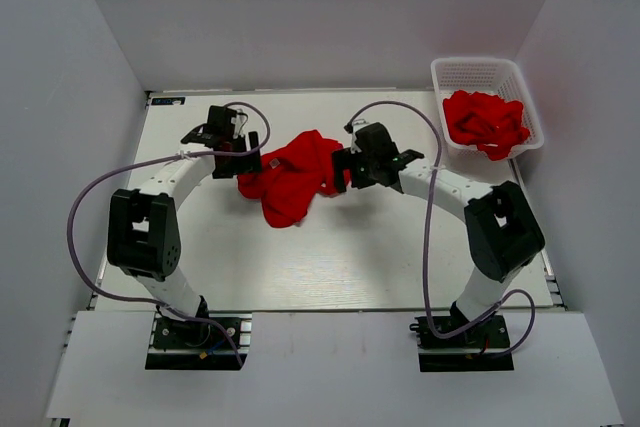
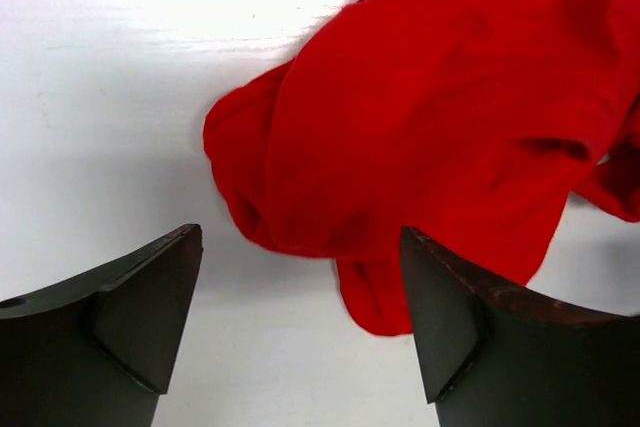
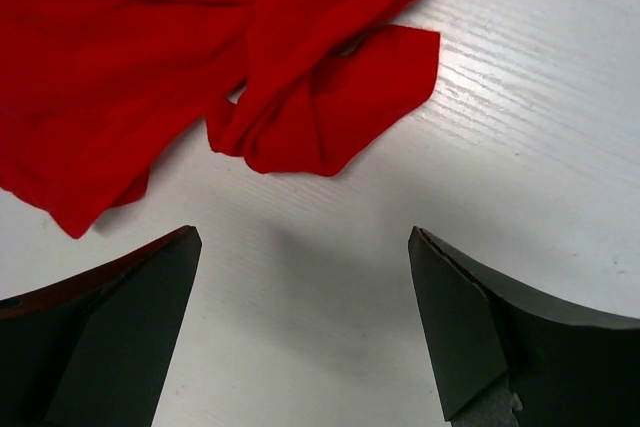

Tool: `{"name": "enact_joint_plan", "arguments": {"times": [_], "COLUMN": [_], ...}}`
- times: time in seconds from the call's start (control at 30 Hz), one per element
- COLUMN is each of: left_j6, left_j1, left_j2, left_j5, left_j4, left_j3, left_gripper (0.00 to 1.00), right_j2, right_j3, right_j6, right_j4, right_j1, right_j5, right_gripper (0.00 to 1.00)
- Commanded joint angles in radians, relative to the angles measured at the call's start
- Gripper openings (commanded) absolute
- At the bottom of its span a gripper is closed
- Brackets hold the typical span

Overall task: Fold and stack the t-shirts
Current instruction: Flatten out the tshirt

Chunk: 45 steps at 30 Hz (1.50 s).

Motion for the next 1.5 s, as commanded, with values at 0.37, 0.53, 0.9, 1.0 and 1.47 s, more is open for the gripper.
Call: {"name": "enact_joint_plan", "arguments": {"times": [0.37, 0.53, 0.9, 1.0, 1.47], "left_j6": [0.03, 0.041, 0.041, 0.041, 0.081], "left_j1": [-0.004, 0.005, 0.005, 0.005, 0.014], "left_j2": [0.071, 0.038, -0.018, -0.027, -0.136], "left_j5": [0.047, 0.056, 0.081, 0.09, -0.078], "left_j4": [0.121, 0.164, 0.196, 0.196, 0.195], "left_j3": [0.031, 0.007, 0.007, 0.007, 0.22], "left_gripper": [0.09, 0.0, 0.0, 0.0, 0.0], "right_j2": [0.189, 0.259, 0.37, 0.393, 0.112], "right_j3": [0.2, 0.29, 0.384, 0.41, 0.448], "right_j6": [0.055, 0.091, 0.138, 0.136, -0.008], "right_j4": [0.046, 0.029, -0.001, -0.024, 0.019], "right_j1": [0.006, 0.005, 0.005, 0.005, -0.021], "right_j5": [-0.031, 0.037, 0.061, 0.107, 0.57], "right_gripper": [0.9, 0.9, 0.62, 0.4, 0.0]}}
